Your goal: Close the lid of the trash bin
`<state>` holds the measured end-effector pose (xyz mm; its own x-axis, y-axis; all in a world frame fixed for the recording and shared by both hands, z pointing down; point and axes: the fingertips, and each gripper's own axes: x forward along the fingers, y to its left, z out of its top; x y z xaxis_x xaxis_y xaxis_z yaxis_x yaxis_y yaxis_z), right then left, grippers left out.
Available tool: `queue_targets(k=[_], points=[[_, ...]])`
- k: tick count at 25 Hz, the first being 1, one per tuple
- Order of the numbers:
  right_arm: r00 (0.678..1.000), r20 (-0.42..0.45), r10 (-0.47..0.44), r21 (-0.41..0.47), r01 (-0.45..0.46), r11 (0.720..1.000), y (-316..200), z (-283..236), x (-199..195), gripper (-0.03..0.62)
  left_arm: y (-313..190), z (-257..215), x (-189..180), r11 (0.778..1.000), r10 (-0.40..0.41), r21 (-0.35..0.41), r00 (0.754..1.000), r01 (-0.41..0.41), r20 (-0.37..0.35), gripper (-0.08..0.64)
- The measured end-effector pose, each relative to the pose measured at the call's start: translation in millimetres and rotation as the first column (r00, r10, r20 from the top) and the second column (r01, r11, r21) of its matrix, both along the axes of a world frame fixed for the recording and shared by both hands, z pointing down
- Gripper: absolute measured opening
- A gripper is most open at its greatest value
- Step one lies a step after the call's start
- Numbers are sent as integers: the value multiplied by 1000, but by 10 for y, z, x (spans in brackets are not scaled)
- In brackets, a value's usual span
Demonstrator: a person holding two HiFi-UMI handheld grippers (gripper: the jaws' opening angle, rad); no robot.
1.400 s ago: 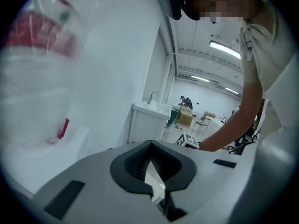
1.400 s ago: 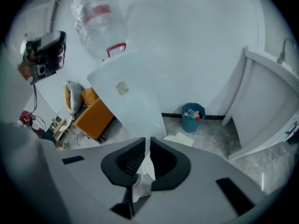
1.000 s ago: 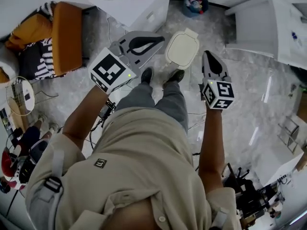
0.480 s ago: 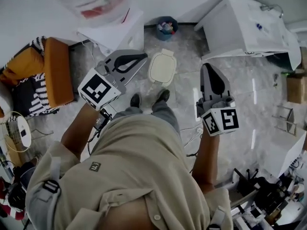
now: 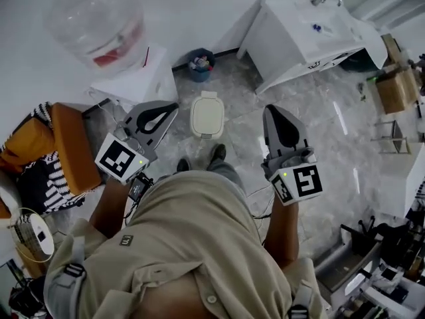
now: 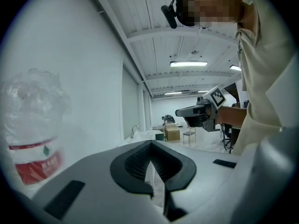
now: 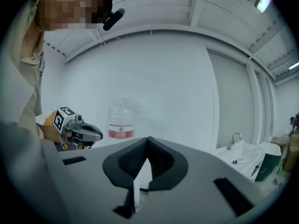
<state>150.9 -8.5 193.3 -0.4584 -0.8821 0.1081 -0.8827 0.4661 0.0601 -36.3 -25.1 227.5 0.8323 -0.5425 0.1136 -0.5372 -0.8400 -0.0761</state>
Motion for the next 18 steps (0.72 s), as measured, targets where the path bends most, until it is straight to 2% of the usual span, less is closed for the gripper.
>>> queue_targets(k=[7,18], points=[[999,11,35,5,-35,999,182,-40,14,23,135,-30,-32,1000,28,7,1000,-28,-1,15],[999,9,42,-4,-42,999,229,-31,-45,23,197,11,-69,999,45,0,999,-45,-3,14]])
